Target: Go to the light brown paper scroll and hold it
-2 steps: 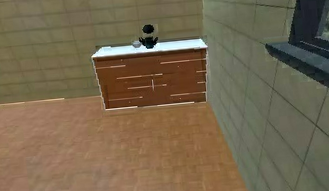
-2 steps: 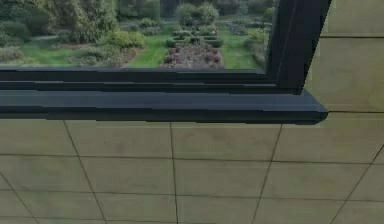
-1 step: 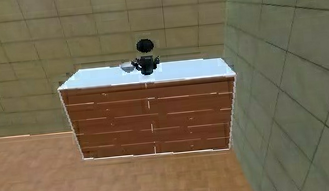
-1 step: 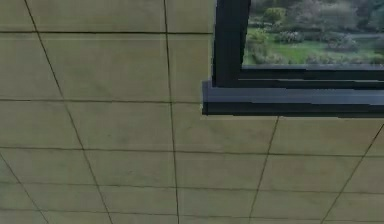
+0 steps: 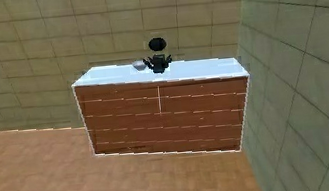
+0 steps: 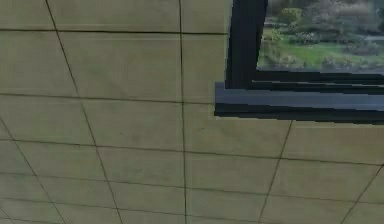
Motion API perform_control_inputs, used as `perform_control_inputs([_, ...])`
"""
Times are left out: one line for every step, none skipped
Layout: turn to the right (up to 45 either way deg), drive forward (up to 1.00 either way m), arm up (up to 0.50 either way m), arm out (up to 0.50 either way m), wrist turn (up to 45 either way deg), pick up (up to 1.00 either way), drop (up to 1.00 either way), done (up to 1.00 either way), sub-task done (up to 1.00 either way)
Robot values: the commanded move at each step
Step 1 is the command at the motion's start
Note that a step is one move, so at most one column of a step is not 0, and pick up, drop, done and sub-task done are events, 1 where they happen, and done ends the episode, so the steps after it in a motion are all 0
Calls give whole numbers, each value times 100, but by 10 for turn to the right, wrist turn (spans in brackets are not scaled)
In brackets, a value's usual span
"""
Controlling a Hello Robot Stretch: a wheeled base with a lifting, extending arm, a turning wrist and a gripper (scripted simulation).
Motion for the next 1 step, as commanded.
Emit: perform_control_inputs([0, 95, 0, 0, 0, 0, 0, 0, 0])
